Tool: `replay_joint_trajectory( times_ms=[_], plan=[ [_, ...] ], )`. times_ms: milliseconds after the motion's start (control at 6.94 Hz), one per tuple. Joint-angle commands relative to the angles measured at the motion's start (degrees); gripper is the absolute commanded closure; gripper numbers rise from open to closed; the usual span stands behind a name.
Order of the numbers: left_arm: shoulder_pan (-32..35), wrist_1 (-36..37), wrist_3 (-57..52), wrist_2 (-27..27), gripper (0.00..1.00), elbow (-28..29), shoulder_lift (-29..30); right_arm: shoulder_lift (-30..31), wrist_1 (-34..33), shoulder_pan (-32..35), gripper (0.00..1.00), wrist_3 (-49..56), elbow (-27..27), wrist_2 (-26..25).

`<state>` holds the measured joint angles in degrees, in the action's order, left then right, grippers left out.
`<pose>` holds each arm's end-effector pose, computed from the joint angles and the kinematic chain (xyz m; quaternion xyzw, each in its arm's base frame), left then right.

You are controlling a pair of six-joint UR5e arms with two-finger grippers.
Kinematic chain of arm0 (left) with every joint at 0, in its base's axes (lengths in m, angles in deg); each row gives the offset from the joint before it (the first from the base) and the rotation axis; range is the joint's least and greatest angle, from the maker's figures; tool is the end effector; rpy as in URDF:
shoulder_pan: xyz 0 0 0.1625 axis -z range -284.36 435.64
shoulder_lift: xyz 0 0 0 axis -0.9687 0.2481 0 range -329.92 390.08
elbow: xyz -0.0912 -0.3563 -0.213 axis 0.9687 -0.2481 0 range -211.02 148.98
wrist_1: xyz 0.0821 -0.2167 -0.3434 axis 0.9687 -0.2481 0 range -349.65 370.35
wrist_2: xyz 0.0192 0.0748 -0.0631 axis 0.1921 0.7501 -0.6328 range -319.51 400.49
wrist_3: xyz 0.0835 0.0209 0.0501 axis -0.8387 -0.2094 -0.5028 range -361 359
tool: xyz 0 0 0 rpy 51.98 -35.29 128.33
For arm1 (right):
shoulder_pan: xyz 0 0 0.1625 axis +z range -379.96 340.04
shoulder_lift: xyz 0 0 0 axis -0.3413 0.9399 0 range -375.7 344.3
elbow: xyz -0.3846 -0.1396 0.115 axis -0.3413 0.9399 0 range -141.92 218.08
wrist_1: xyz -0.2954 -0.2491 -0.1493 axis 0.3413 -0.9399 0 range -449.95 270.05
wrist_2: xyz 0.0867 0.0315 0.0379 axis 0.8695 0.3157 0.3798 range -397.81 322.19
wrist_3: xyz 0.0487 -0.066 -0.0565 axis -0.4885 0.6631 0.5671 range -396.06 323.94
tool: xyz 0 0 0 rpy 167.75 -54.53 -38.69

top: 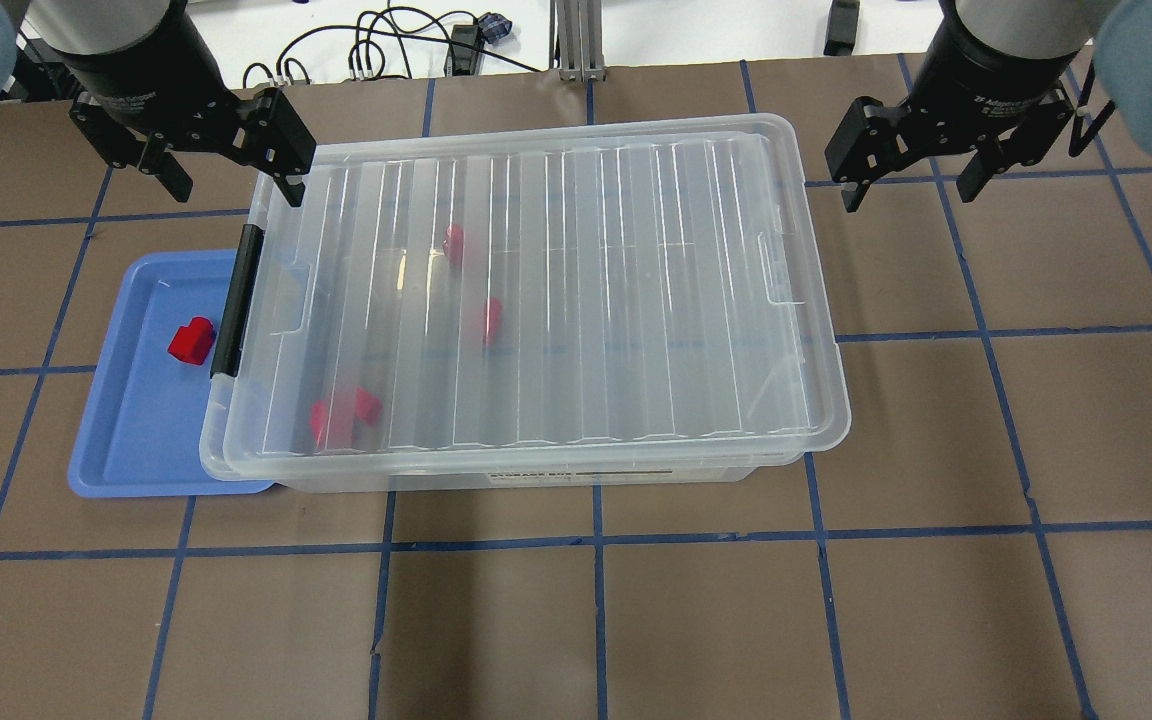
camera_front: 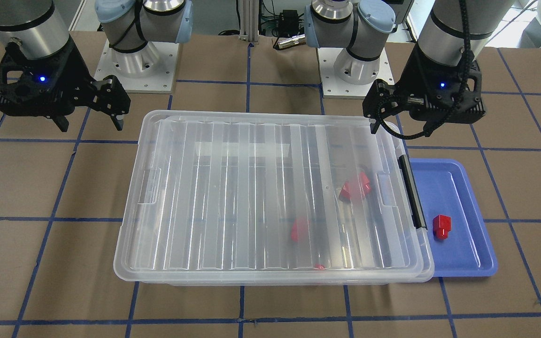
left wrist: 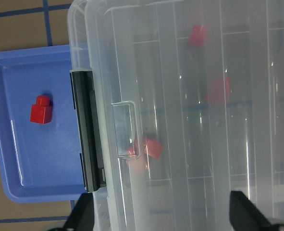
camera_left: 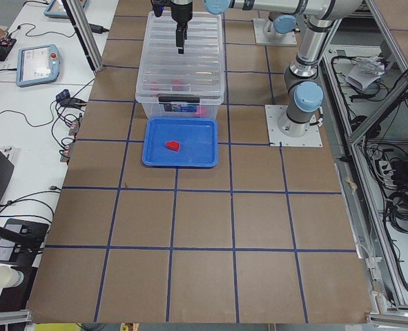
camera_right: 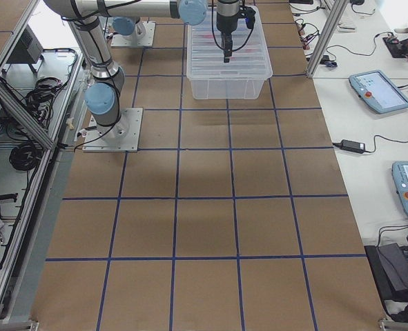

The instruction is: Place red block in blue tray from box

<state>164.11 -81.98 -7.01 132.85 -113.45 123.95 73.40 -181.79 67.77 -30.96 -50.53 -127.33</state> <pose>-0.1154 -0.5255 0.5148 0.0389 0.9990 -0.0105 0.0213 0.1141 -0.5076 0.4954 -0.0248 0.9995 -0.0207 0.0028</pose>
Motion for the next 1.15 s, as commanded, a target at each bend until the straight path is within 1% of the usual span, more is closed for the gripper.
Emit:
replay_joint_trajectory(
  times_ms=[0,1008],
  plan=[
    [0.0,0.0,0.0,0.0,0.00,-0.1,-0.2,-0.1,0.2,-0.2,0.00,0.0,-0.2,0.0],
    [0.0,0.1,0.0,-0.2,0.00,0.0,0.1,0.1,0.3,-0.3,0.00,0.0,0.0,0.0]
  ],
)
